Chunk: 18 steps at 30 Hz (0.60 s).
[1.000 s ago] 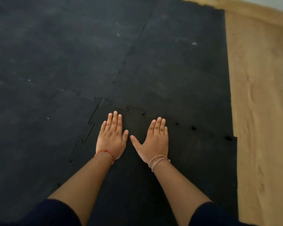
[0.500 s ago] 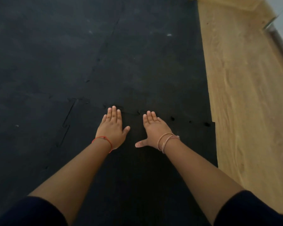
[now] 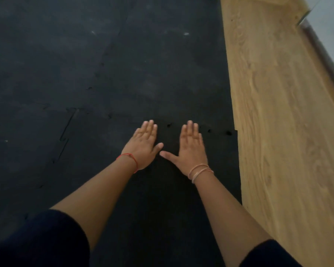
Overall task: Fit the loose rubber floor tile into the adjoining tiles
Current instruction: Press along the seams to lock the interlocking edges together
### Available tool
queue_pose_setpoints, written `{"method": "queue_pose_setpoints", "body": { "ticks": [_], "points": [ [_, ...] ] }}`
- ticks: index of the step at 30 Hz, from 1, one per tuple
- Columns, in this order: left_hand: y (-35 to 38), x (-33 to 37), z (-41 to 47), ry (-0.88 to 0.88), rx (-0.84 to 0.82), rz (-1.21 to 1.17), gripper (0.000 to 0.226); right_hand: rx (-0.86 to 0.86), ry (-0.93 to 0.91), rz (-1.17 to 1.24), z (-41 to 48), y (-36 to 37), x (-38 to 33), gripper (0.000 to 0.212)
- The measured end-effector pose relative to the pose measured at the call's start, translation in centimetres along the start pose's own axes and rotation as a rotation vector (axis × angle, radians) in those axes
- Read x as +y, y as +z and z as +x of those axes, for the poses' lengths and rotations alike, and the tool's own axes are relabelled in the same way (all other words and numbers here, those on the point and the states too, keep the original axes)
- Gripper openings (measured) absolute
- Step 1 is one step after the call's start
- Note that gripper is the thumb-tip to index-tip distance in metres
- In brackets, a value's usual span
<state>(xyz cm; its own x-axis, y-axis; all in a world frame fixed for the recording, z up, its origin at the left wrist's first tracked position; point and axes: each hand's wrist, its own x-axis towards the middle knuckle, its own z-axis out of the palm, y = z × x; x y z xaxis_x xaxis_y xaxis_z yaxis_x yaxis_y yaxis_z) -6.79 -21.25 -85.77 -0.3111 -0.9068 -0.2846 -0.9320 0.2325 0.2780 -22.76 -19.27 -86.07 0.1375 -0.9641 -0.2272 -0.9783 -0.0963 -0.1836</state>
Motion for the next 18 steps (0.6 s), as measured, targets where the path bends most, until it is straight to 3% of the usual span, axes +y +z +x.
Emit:
{"method": "queue_pose_setpoints", "body": {
  "ticks": [2, 5, 11, 18],
  "points": [
    [1.4, 1.9, 0.6, 0.122, 0.039, -0.031, 0.06, -0.009, 0.087, -0.041, -0.9, 0.0, 2.3, 0.113],
    [2.6, 2.3, 1.9, 0.084, 0.155, 0.003, 0.057, -0.129, 0.033, -0.084, -0.1, -0.5, 3.6, 0.116],
    [2.3, 2.4, 1.6, 0.068, 0.117, 0.032, 0.057, -0.346, 0.0, -0.143, 1.1, -3.1, 3.6, 0.114],
    [1.6, 2.4, 1.8, 0.065, 0.054, 0.027, 0.063, -0.241, 0.01, -0.049, 0.2, -2.3, 4.8, 0.117]
  ]
}}
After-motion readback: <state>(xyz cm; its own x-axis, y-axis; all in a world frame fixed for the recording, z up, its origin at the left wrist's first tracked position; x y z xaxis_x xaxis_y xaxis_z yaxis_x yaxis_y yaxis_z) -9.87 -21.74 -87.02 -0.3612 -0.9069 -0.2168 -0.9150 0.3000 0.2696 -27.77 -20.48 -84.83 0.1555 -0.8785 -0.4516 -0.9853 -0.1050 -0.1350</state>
